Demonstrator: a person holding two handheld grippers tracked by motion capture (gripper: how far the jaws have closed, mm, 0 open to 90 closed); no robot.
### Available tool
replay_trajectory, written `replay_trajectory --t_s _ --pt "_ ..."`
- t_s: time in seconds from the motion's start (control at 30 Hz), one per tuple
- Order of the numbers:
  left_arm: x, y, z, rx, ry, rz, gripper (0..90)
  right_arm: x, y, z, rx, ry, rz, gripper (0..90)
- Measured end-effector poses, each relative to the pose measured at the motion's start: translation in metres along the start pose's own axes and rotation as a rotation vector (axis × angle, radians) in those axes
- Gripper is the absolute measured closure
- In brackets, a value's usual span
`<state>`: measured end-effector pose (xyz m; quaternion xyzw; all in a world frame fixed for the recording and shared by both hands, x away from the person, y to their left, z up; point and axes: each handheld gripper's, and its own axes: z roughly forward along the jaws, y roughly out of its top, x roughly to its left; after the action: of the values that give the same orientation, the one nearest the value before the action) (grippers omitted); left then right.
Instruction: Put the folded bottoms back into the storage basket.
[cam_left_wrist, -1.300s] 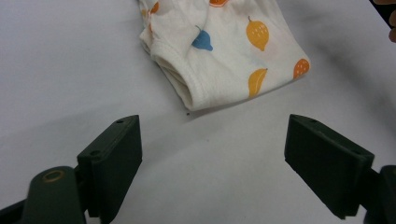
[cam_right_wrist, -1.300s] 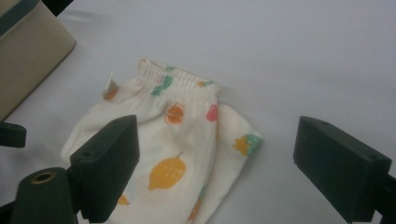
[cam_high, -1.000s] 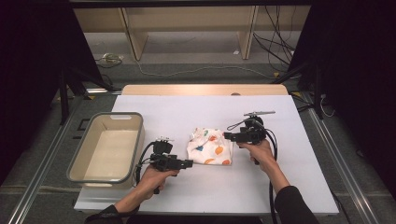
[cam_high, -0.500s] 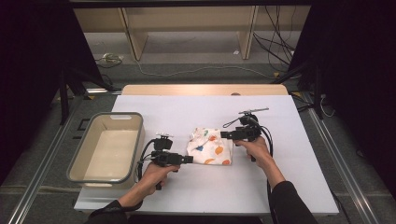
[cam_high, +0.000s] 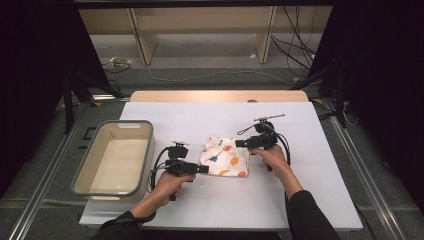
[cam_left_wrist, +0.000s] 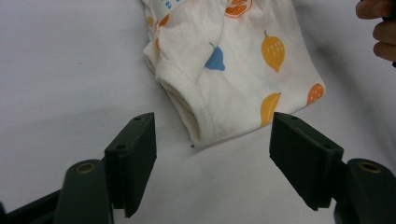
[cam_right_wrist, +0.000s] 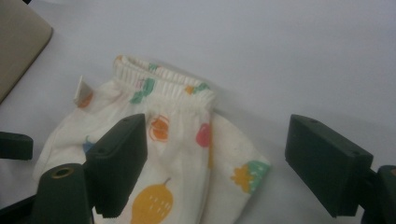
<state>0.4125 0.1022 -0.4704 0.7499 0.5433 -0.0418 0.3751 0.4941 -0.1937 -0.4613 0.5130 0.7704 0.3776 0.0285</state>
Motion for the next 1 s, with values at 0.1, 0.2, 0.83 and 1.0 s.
replay_trajectory --t_s 0.1,0.2,0.83,1.0 --pt "0.001 0.001 0.003 0.006 0.004 -0.007 34.6 -0.001 0.001 0.003 0.006 -0.003 0.003 22.9" --pt "0.000 0.002 0.006 0.012 0.001 -0.010 37.5 -0.001 0.002 0.006 0.008 -0.001 0.003 23.9" --pt "-0.002 0.005 0.019 0.043 0.023 -0.010 55.0 -0.002 0.004 0.021 0.044 0.012 0.009 25.6" --pt "-0.003 0.006 0.020 0.042 0.034 -0.007 62.6 -0.001 0.004 0.026 0.062 0.006 0.008 28.2"
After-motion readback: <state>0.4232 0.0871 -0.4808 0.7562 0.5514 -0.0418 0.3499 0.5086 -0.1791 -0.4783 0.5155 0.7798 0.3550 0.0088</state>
